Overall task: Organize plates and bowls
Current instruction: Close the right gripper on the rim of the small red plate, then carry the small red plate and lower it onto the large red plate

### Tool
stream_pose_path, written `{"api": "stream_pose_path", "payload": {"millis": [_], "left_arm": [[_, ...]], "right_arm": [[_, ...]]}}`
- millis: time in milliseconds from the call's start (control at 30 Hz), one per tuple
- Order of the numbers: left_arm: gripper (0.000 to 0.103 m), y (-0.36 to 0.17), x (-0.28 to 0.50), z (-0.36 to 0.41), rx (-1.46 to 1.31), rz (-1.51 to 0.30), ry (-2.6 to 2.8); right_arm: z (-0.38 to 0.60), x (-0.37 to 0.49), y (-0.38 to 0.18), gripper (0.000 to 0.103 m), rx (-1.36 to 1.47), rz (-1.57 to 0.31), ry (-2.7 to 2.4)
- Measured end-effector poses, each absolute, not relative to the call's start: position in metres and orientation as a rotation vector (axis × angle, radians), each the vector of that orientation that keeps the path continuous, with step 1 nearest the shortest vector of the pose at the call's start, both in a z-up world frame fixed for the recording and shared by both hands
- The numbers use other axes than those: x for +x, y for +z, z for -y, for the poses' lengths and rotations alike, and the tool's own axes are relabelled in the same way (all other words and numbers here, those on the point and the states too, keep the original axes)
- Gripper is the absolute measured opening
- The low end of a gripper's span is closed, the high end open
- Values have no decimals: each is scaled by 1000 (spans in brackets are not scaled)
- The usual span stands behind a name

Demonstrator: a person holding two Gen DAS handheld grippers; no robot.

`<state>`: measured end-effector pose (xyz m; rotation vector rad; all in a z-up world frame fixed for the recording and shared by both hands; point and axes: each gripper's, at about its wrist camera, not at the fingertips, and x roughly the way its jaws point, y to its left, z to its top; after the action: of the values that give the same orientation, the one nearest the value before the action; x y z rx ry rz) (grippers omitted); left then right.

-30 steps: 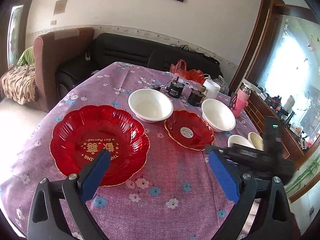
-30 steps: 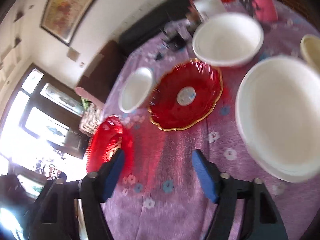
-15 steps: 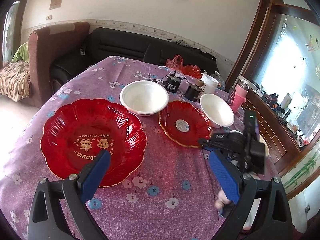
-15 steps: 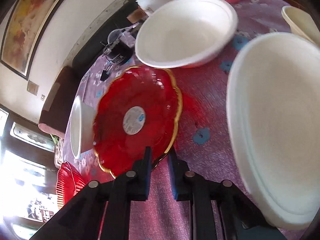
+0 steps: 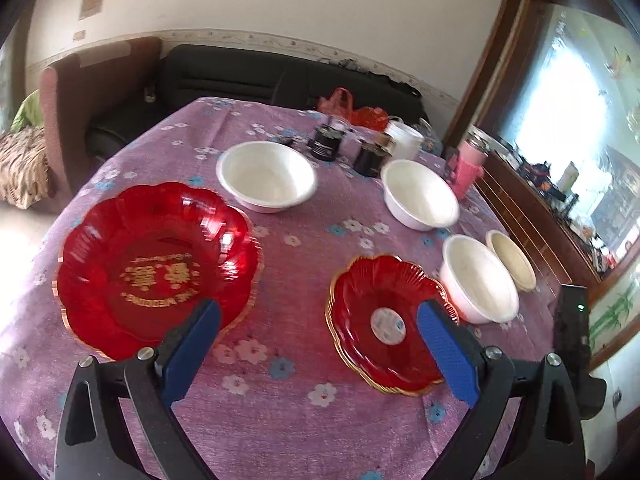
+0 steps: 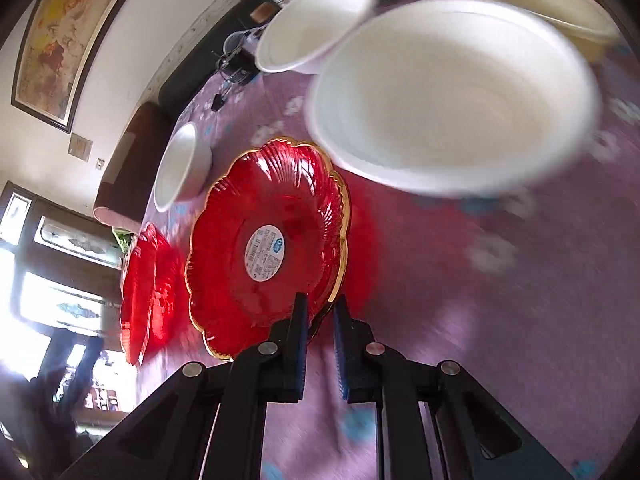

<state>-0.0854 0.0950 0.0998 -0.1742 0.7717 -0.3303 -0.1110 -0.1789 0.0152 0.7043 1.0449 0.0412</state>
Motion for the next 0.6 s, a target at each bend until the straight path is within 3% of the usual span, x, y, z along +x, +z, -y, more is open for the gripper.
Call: {"api": "stream_pose_path", "payload": {"millis": [200, 267, 333, 467, 600], "left_arm": [[99, 90, -74, -57, -132, -834, -392], [98, 84, -67, -48, -113, -856, -385], [98, 76, -57, -40, -92, -880, -372], [98, 58, -38, -35, -106, -950, -369], [79, 36, -21, -33, -171, -1049, -404]], "right_arm": [[187, -130, 34, 18, 541, -961, 1], [192, -138, 42, 34, 510, -916, -19], [194, -138, 42, 40, 517, -902, -19], [202, -136, 36, 40, 553, -916, -1], [205, -133, 29, 40, 577, -932, 13]]}}
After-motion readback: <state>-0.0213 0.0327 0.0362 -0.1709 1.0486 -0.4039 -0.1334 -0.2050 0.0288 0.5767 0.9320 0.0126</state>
